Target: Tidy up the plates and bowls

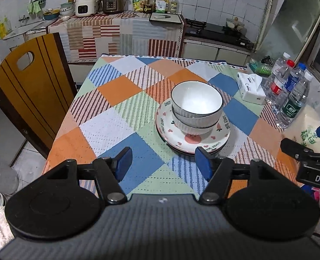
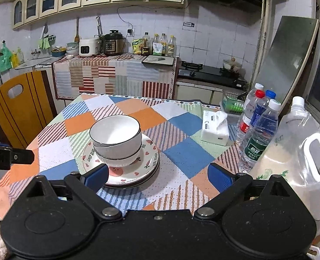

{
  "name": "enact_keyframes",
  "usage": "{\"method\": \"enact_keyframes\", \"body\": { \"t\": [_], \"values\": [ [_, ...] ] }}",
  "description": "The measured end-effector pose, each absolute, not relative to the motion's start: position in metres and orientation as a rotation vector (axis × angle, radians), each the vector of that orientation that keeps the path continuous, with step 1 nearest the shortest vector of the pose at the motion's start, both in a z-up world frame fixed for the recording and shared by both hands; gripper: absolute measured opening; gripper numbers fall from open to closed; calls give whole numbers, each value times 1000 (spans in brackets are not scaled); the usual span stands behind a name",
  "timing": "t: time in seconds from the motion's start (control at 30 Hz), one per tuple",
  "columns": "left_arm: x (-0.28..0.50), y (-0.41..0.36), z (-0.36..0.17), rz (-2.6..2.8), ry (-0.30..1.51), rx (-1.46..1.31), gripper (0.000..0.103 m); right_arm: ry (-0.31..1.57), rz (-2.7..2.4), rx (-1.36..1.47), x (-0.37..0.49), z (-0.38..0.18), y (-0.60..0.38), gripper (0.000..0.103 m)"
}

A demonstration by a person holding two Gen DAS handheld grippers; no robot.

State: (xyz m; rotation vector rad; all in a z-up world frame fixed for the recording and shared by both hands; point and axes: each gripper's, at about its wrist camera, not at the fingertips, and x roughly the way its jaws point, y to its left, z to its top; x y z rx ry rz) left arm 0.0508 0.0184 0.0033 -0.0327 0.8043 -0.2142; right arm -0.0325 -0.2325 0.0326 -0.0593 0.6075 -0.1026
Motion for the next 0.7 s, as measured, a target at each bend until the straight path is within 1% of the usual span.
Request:
{"method": "enact_keyframes", "body": {
  "t": [0.1, 0.13, 0.17, 0.2, 0.4, 0.7],
  "values": [
    [49, 21, 1, -212, 800, -35, 63, 593, -114, -76, -36, 31, -228, 99],
    [48, 22, 0, -209, 796, -30, 66, 591, -116, -71, -37, 31, -227, 99],
    [47, 22, -1, -205, 789, -27, 70, 591, -114, -61, -38, 30, -227, 99],
    [46, 21, -2, -203, 780, -27, 72, 591, -114, -48, -38, 30, -227, 99],
    [44, 19, -10, -205, 765, -11, 74, 605, -120, -17, -38, 24, -221, 99],
    [42, 18, -14, -206, 763, -10, 80, 604, -128, -29, -42, 23, -220, 99]
  ]
}}
